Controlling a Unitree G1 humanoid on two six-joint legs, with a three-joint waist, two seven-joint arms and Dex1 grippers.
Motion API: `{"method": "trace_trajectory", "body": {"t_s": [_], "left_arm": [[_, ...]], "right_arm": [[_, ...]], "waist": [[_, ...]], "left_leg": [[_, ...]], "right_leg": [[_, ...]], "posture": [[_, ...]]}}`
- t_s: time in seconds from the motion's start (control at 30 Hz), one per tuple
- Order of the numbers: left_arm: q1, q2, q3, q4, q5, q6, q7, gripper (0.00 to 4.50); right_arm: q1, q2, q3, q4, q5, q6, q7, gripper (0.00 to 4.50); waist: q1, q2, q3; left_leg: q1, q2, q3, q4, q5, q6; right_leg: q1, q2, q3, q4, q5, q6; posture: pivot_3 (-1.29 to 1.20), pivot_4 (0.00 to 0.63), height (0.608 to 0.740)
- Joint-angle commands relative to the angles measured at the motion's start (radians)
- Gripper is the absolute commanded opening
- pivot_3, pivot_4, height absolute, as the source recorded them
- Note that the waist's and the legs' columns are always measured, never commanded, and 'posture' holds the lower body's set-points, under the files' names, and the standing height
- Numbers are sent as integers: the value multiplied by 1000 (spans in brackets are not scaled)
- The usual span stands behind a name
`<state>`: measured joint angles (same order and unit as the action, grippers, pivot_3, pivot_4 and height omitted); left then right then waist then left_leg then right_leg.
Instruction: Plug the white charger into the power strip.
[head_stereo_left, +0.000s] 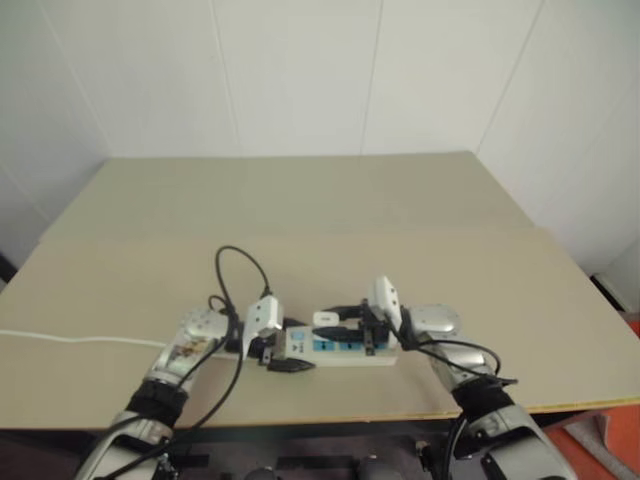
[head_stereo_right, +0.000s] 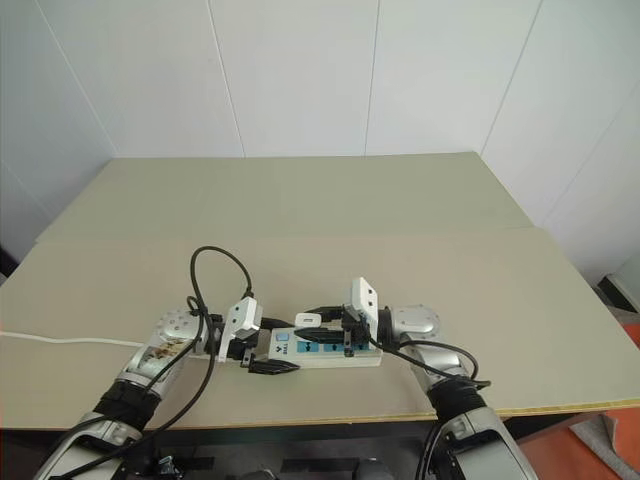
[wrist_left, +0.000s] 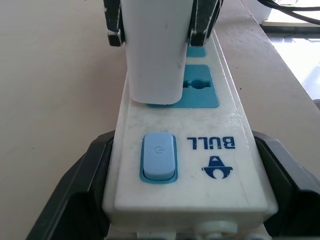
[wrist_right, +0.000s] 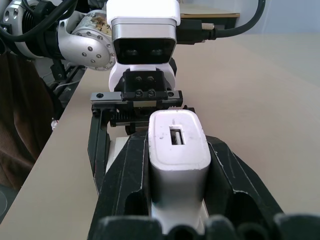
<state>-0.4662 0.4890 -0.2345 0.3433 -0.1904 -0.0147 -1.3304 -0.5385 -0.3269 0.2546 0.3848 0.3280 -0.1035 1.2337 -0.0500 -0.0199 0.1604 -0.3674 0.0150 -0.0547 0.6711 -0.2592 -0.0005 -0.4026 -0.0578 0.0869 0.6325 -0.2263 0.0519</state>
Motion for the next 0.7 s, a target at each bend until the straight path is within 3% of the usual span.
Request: {"method": "trace_trajectory", "body": {"t_s": [0.03, 0.7], "left_arm": [[18, 40, -15, 12, 28, 11, -20, 3309], [50, 63, -7, -17, 18, 16, -11, 3309]], "right_arm": [[20, -33, 6, 19, -60, 37, -15, 1173], [72, -91, -21, 127, -97, -36, -35, 1173]], "waist": [[0, 0, 0], [3, -1, -1]], "left_leg": [[0, 0, 0, 0, 0, 0], [1, 0, 0, -1, 0, 0]], "right_leg": [[0, 0, 0, 0, 0, 0], [1, 0, 0, -1, 0, 0]], "posture": [[0, 150, 740], [0, 150, 740]]}}
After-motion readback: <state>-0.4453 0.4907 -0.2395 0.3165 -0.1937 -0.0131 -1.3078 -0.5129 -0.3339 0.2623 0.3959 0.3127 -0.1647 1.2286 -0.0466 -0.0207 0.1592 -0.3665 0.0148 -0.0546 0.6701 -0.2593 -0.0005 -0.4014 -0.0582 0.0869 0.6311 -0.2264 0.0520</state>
